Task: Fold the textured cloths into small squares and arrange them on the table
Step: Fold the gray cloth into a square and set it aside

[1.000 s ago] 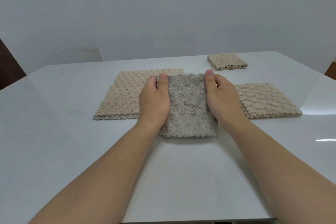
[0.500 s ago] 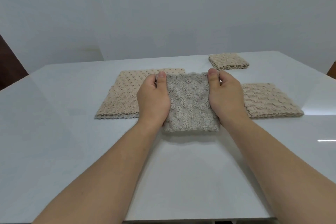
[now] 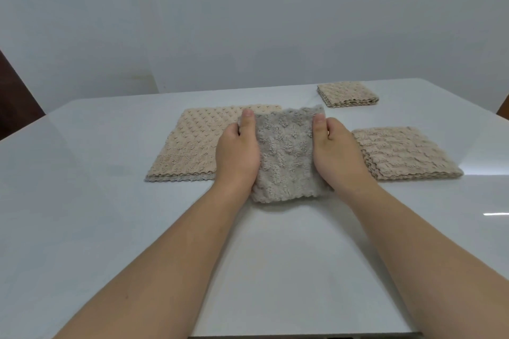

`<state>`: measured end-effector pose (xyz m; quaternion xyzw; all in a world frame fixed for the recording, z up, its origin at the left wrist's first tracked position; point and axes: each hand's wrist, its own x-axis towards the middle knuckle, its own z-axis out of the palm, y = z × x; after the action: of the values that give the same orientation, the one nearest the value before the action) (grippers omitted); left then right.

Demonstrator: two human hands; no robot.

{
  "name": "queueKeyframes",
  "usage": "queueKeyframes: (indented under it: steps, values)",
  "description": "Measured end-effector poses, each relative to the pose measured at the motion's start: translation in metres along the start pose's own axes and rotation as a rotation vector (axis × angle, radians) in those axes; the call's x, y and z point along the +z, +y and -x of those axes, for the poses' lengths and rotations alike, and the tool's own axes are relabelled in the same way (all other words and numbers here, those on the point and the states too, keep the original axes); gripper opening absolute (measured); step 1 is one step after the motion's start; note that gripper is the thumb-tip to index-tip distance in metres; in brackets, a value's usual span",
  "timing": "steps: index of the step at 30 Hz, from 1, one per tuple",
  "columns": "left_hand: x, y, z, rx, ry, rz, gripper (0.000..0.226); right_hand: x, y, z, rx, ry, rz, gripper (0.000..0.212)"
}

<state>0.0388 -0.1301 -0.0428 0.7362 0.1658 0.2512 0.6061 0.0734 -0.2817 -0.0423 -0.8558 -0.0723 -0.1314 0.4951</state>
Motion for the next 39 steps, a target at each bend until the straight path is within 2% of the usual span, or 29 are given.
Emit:
queueKeyframes:
  steps: [2,4,10,18,21,27,30,35,39]
  values:
    - [0.005,0.000,0.003,-0.035,-0.058,0.019,0.066,-0.001,0.000,-0.001,-0.017,0.048,0.021,0.043]
    - [0.009,0.000,0.007,-0.005,-0.067,-0.023,0.050,-0.001,0.001,-0.001,-0.028,0.071,0.026,0.042]
    - [0.008,-0.003,0.012,0.243,0.052,-0.340,0.030,0.001,0.001,0.002,-0.066,0.077,0.079,0.038]
    - [0.007,-0.002,0.011,0.389,0.108,-0.607,0.031,0.004,0.002,0.000,-0.013,0.045,0.127,0.035]
    - [0.006,-0.002,0.014,0.395,0.089,-0.601,0.027,0.003,0.000,-0.001,0.008,0.025,0.131,0.035]
    - [0.036,0.033,0.024,0.278,0.028,-0.455,0.023,-0.020,-0.007,-0.007,0.022,0.015,0.136,0.036]
    - [0.062,0.057,0.022,0.273,0.003,-0.397,0.023,-0.056,-0.003,-0.024,0.040,0.063,0.128,0.034]
    - [0.124,0.073,0.027,0.232,-0.097,-0.405,0.021,-0.123,0.028,-0.057,0.083,0.049,0.231,0.039]
    - [0.186,0.094,0.031,0.218,-0.215,-0.413,0.028,-0.176,0.058,-0.079,0.100,0.046,0.409,0.034]
